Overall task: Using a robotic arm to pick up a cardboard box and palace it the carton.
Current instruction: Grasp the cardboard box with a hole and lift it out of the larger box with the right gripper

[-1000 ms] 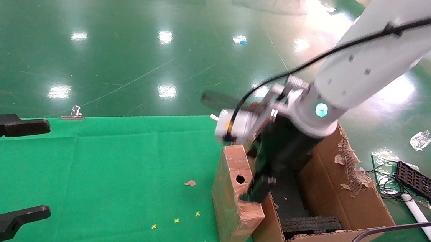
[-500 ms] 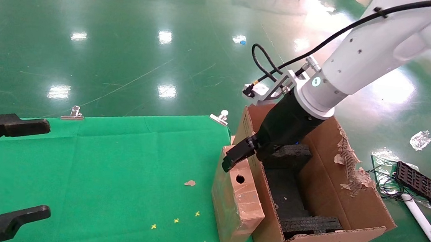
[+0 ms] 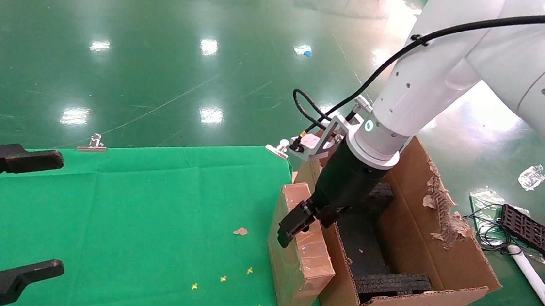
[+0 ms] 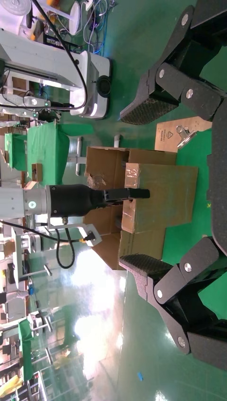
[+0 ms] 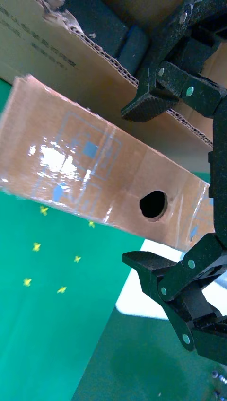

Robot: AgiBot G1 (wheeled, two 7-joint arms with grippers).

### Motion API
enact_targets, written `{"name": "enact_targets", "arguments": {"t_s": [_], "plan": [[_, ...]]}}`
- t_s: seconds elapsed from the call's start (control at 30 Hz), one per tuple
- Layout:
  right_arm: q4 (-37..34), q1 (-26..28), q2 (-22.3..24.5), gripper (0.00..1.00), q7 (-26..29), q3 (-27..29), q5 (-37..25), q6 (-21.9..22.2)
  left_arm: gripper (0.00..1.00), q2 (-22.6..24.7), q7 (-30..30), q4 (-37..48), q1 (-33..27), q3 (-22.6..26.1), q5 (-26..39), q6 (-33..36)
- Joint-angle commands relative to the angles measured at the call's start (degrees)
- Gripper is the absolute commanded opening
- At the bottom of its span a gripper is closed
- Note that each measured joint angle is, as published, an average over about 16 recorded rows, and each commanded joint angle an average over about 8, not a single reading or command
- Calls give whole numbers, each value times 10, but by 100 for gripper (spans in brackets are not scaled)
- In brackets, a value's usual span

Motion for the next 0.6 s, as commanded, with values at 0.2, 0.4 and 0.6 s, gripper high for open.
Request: {"name": "enact_targets", "arguments": {"t_s": [0.2,0.4,0.6], "plan": [[22,-3,-7,0,20,-12,-5,1,25,0,0,0,0,0,0,0],[52,-7,-4,0,46,-20,-5,4,1,0,0,0,0,0,0,0],[73,-8,0,0,65,-27,-10,9,0,0,0,0,0,1,0,0]]}}
